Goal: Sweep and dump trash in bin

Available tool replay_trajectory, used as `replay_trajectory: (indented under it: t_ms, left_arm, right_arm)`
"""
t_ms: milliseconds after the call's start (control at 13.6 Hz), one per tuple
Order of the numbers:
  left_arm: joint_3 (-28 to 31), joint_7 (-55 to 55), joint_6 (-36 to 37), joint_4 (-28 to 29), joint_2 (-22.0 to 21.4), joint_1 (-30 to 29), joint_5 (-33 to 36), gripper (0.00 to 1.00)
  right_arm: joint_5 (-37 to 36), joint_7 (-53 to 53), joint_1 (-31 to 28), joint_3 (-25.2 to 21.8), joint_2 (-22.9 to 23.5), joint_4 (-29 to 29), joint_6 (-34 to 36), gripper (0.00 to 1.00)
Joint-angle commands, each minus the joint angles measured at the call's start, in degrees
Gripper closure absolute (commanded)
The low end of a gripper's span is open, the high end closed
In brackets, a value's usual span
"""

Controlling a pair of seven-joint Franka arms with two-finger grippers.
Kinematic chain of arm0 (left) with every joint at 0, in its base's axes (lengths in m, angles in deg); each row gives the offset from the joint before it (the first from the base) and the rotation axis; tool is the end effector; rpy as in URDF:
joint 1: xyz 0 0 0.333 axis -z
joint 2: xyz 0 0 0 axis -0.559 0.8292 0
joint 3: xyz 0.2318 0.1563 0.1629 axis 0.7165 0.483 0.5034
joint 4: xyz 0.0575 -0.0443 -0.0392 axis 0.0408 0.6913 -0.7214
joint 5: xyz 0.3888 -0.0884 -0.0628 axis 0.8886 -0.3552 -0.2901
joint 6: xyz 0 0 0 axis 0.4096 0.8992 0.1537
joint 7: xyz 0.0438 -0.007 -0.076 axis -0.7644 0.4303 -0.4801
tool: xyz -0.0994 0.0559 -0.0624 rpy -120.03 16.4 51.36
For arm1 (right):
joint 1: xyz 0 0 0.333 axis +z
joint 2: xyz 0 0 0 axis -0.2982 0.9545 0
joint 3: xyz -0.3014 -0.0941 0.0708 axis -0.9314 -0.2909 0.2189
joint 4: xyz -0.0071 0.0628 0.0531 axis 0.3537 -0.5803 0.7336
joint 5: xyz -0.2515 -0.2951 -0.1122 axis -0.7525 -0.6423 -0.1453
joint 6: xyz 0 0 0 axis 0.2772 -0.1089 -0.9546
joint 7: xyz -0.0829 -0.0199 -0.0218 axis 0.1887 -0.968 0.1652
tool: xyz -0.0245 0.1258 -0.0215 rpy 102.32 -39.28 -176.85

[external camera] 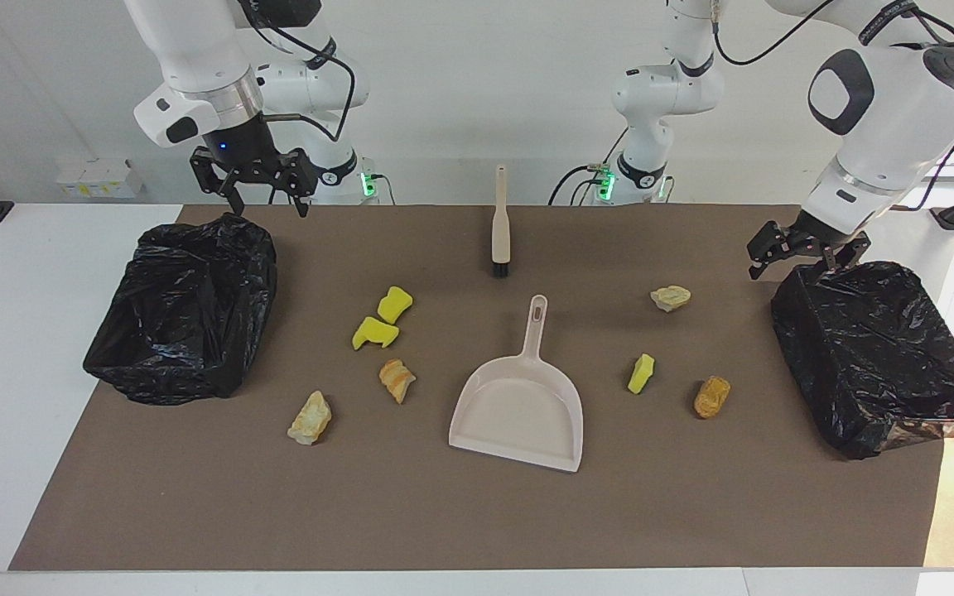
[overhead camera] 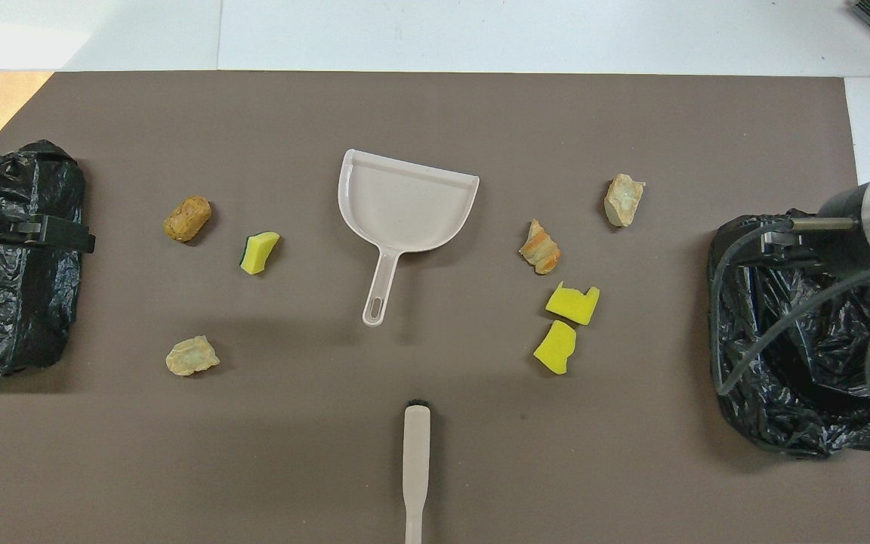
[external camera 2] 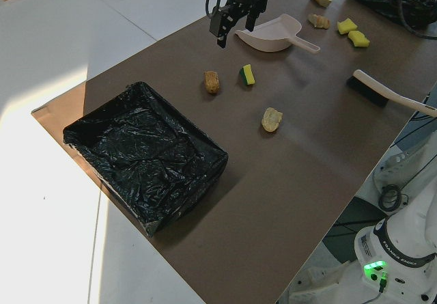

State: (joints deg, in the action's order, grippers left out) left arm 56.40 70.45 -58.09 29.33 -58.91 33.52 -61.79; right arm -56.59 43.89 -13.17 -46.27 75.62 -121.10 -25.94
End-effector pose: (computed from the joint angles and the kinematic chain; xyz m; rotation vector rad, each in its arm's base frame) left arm 0.5849 -0.0039 0.5312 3.0750 -0.2216 0.0787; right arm 0.5504 0.0665 0.6246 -3.1260 0.1070 -0.0130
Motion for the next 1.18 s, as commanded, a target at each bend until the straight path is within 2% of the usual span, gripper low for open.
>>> replay_trajectory:
  t_ms: [0, 443, 811, 959, 1106]
  left_arm:
    - [-0.1, -0.8, 0.6, -1.3, 0.6, 0.3, 1.0, 0.0]
    - [-0.2, -1.1, 0.4, -2.0, 0.5, 0.7, 1.0, 0.0]
    - [-0.4, -1.0, 1.2, 0.2, -0.7, 0.9, 1.0, 0.0]
    - [-0.7, -1.0, 0.6, 4.2, -3.3, 2.3, 1.0, 0.0]
    - [-0.8, -3.0, -5.8, 13.6, -8.7, 4.0, 1.0, 0.0]
  right_arm:
    - [1.0, 1.3, -0.4, 0.0, 0.0, 0.1, 0.2, 0.0]
    - [0.9, 1.6, -1.6, -0.5, 0.2, 0.1, -0.1, 0.0]
    - [1.0, 0.8, -1.6, -0.4, 0.2, 0.1, -0.7, 0.0]
    - [0.9, 0.9, -1.6, -0.4, 0.2, 0.1, -2.3, 0.0]
    - [0.8, 0.7, -1.5, -0.4, 0.2, -0.1, -2.5, 0.0]
